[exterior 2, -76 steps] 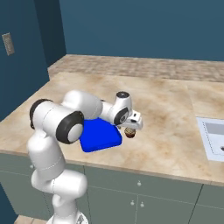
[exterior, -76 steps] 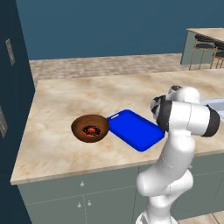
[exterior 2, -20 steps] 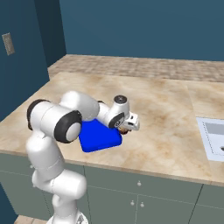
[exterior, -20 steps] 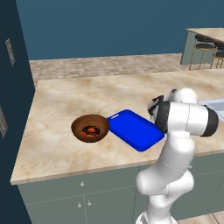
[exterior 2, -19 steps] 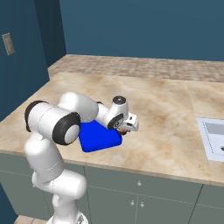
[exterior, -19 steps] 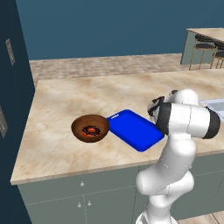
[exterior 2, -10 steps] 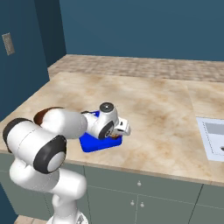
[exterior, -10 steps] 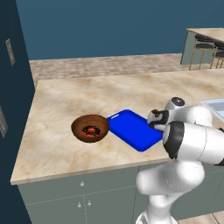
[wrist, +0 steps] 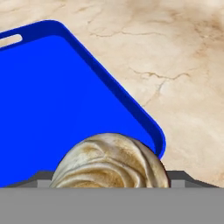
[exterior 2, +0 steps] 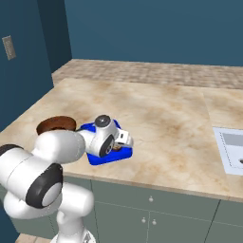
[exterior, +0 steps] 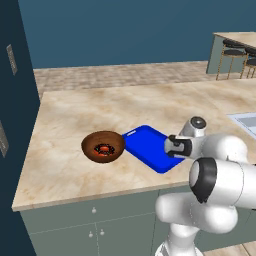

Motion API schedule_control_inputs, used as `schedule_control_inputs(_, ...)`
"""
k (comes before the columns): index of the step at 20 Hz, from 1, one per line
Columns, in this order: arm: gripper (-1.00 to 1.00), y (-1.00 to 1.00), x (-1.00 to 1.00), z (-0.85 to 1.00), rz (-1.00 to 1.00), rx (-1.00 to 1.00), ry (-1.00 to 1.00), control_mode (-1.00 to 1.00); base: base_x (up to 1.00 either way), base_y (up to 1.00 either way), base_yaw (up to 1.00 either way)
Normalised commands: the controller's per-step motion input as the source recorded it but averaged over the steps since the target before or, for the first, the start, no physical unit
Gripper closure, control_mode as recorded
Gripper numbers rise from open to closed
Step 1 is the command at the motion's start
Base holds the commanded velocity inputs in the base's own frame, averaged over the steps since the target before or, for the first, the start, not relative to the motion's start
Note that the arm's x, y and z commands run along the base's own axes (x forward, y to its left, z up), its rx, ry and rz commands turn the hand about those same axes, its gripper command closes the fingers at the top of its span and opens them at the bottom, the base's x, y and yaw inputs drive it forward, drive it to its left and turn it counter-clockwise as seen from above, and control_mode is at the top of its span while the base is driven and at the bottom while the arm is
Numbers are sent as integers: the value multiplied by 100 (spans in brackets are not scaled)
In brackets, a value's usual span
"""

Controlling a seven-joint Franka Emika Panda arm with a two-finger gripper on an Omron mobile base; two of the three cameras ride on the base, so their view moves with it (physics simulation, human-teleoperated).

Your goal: Place the bowl with donut and the cupcake onto the tray.

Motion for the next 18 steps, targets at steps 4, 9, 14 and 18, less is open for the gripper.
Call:
schedule_control_inputs(4,100,15,6,-8,0,0,0,-100,0,0,0)
schedule_control_inputs(9,100,4,22,-19,0,0,0,-100,0,0,0)
schedule_control_inputs(14,100,2,25,-32,0,0,0,-100,0,0,0)
schedule_control_inputs(18,100,3,17,-30,0,0,0,-100,0,0,0)
